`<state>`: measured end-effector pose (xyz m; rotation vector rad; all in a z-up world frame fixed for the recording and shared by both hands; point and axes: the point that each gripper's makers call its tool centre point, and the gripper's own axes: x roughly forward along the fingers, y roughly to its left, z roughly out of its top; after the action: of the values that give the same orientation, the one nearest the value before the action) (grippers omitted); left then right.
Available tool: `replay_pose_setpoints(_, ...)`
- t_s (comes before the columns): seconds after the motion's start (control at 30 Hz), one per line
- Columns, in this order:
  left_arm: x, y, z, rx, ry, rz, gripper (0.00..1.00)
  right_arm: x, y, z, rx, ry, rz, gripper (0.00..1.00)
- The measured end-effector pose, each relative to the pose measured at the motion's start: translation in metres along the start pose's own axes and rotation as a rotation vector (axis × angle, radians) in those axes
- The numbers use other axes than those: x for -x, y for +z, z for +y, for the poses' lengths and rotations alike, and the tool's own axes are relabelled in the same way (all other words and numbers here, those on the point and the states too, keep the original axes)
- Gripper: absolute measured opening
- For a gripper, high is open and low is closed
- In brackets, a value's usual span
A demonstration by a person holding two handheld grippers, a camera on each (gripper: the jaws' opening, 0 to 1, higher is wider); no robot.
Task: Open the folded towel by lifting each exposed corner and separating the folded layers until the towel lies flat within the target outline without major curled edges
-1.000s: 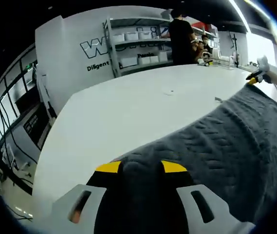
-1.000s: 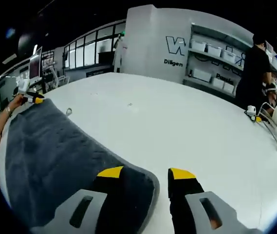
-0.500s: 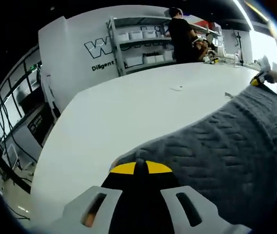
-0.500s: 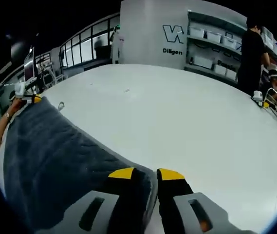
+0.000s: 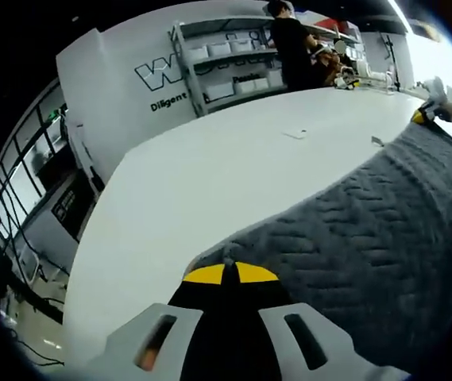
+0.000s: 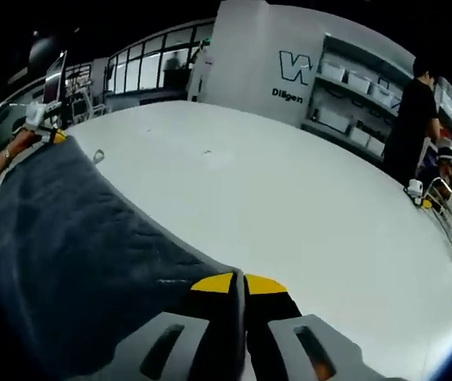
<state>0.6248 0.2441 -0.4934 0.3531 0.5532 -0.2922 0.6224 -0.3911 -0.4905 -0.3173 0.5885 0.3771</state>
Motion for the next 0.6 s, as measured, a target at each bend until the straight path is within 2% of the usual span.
replay_pose_setpoints(0.2, -0.006, 0.003, 0.003, -0.012, 0.016, 0.007, 0.02, -0.013, 0.007, -0.008, 0.023, -0.035, -0.008, 0.00)
replay_pose_setpoints(0.43, -0.015, 0.006, 0.010, 0.011, 0.041, 0.019, 0.02, -0.028, 0.010, -0.013, 0.061, -0.069, -0.004, 0.00)
replay_pose_setpoints(0.6, -0.026, 0.010, 0.016, 0.013, 0.056, 0.012, 0.02, -0.039, 0.015, -0.019, 0.070, -0.106, -0.030, 0.00)
